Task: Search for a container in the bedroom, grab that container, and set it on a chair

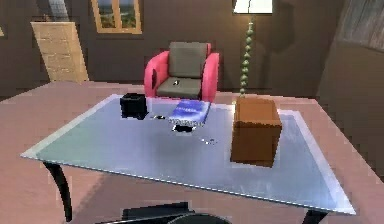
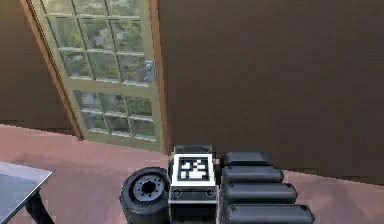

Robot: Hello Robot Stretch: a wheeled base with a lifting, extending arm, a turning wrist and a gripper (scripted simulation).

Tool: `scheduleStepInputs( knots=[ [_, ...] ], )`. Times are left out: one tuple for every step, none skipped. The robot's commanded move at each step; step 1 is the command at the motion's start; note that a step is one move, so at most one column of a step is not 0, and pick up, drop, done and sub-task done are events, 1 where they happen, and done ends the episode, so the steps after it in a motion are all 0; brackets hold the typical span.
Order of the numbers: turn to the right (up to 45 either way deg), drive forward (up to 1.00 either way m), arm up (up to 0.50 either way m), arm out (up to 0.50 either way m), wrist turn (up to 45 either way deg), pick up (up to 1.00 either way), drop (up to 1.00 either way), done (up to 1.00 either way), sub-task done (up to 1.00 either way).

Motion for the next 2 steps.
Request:
scheduleStepInputs(
  knots=[
    [0.0,0.25,0.00,0.00,0.0,0.00,0.00,0.00,0.00],
    [-45.0,0.00,0.00,0.00,0.0,0.00,0.00,0.00,0.00]
  ],
)
